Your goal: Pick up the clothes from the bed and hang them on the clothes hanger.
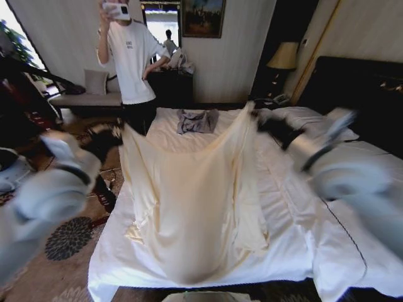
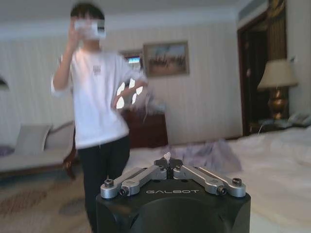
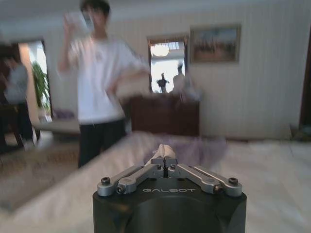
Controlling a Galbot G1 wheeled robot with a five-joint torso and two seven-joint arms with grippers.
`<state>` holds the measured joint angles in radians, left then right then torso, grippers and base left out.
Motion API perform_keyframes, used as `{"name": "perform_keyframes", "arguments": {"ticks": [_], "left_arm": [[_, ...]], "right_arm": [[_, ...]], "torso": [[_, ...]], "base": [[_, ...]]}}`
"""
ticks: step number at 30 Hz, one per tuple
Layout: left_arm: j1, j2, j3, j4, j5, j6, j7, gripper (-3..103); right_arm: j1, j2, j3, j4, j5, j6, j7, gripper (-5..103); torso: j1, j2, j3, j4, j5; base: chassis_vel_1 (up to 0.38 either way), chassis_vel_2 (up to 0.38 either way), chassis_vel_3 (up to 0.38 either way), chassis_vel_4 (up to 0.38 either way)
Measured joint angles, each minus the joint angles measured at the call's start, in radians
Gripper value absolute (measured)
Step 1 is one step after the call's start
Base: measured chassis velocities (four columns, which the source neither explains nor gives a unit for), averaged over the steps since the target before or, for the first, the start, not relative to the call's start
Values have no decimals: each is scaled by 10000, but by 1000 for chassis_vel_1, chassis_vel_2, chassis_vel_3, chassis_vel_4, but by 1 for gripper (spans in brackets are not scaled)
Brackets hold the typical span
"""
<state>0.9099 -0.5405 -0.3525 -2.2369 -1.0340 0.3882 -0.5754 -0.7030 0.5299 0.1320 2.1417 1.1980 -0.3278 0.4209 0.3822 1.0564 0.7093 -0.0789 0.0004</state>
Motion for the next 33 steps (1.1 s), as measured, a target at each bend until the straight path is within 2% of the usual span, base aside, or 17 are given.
{"name": "perform_keyframes", "arguments": {"ticks": [1, 2, 4, 6, 7, 11, 13, 16, 17, 23, 24, 27, 28, 30, 33], "left_arm": [[-57, -375, 396, 325, 294, -41, 53, 1], [-57, -375, 396, 325, 294, -41, 53, 1], [-163, -897, 945, 903, 694, -70, 104, 1], [-230, -1602, 1559, 1737, 1397, -160, 349, 1], [-230, -1602, 1559, 1737, 1397, -160, 349, 1], [-238, -2682, 2025, 3027, 2294, -433, 734, 1], [-265, -2850, 2071, 3237, 2408, -496, 780, 1], [-600, -3509, 2296, 3996, 2621, -748, 951, 1], [-600, -3509, 2296, 3996, 2621, -748, 951, 1], [-1597, -4289, 2635, 5669, 2893, -1104, 1191, 1], [-1597, -4289, 2635, 5669, 2893, -1104, 1191, 1], [-2549, -4761, 2863, 6748, 2919, -1267, 1272, 1], [-2549, -4761, 2863, 6748, 2919, -1267, 1272, 1], [-3371, -5164, 3055, 7590, 2823, -1312, 1331, 1], [-3803, -5375, 3127, 8114, 2868, -1354, 1423, 1]], "right_arm": [[-11, 373, -390, -549, -454, 139, -215, 0], [-11, 373, -390, -549, -454, 139, -215, 0], [97, 971, -999, -1238, -809, 254, -327, 0], [208, 1610, -1533, -2057, -1346, 367, -492, 0], [208, 1610, -1533, -2057, -1346, 367, -492, 0], [198, 2316, -1968, -3284, -2121, 634, -807, 0], [189, 2416, -2013, -3471, -2236, 695, -852, 0], [330, 3001, -2245, -4339, -2617, 905, -1022, 0], [330, 3001, -2245, -4339, -2617, 905, -1022, 0], [1621, 4187, -3049, -6338, -2940, 1159, -1115, 0], [1621, 4187, -3049, -6338, -2940, 1159, -1115, 0], [2359, 4961, -3259, -7584, -3080, 1284, -1256, 0], [2359, 4961, -3259, -7584, -3080, 1284, -1256, 0], [2881, 5586, -3408, -8489, -3292, 1406, -1394, 0], [3184, 5971, -3469, -8980, -3400, 1474, -1444, 0]], "torso": [[-1, 0, -1, 4, -1], [-1, 0, -1, 4, -1], [-4, 0, -1, 14, 2], [-2, 0, 0, 18, -10], [-2, 0, 0, 18, -10], [-2, 0, 0, 13, -6], [-2, 0, -1, 9, -5], [-4, 0, -1, 9, -4], [-4, 0, -1, 9, -4], [-3, 0, -1, 16, -4], [-3, 0, -1, 16, -4], [-2, 0, 0, 11, -8], [-2, 0, 0, 11, -8], [-1, 0, 1, 11, -4], [-1, 0, 0, 7, -7]], "base": [[0, 0, 0, 0], [0, 0, 0, 0], [0, 0, 0, 0], [0, 0, 0, 0], [0, 0, 0, 0], [0, 0, 0, 0], [0, 0, 0, 0], [0, 0, 0, 0], [0, 0, 0, 0], [0, 0, 0, 0], [0, 0, 0, 0], [0, 0, 0, 0], [0, 0, 0, 0], [0, 0, 0, 0], [0, 0, 0, 0]]}}
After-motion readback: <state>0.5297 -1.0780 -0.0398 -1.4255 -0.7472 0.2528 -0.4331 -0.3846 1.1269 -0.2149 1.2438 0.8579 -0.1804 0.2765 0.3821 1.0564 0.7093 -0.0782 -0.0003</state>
